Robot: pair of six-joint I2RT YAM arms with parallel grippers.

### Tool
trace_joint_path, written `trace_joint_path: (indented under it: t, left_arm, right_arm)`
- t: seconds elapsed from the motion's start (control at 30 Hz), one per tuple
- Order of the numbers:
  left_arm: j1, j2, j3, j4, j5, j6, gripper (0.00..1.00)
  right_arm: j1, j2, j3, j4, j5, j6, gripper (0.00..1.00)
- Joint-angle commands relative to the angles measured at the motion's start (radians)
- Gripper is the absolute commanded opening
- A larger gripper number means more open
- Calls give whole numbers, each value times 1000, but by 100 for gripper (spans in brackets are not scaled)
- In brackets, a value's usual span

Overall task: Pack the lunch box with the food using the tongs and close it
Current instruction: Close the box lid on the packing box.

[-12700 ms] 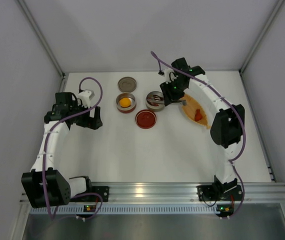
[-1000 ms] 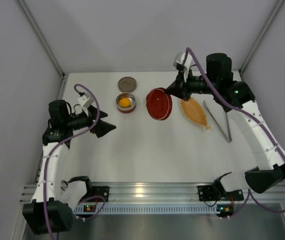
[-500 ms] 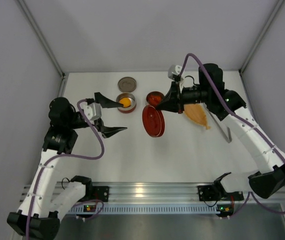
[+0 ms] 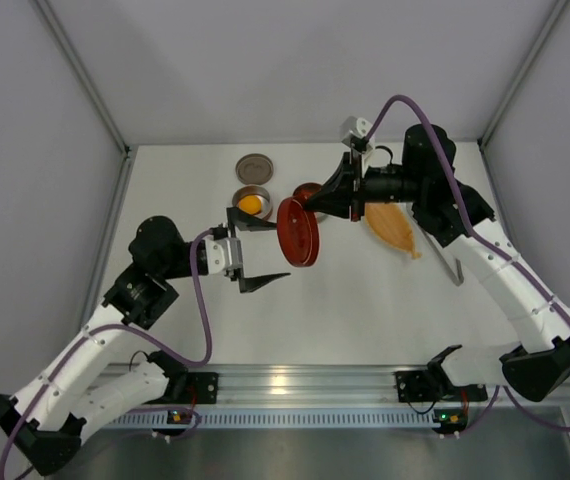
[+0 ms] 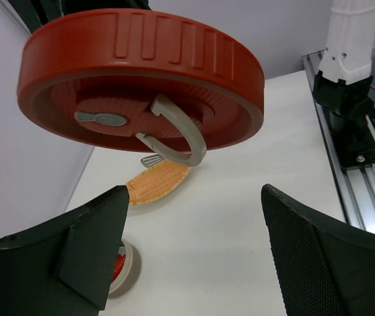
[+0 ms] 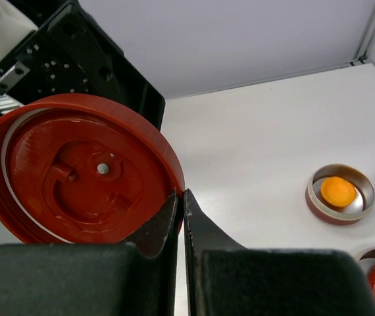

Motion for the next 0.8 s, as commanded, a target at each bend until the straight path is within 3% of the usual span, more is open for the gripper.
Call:
trace_joint_path:
  t: [0.0,0.2,0.4,0.6,0.77]
  left_arm:
    - [-89,3,-22,116,-278,39,87]
    - [-194,8,-35,152,-439,76,88]
    - [-211,17,-40,179,-536,105,77]
    - [-211,4,-45,192,-530,110,70]
    - [-211,-16,-48,192,-431,82,69]
  right_arm:
    - [25,-13,1,125,17,66,0]
    - [25,-14,4,107,37,63,0]
    - [25,-17,-1,79,41,49,0]
    - [25,-9,-7,70,57,68,0]
    - [25,1,-10,70,84,78,0]
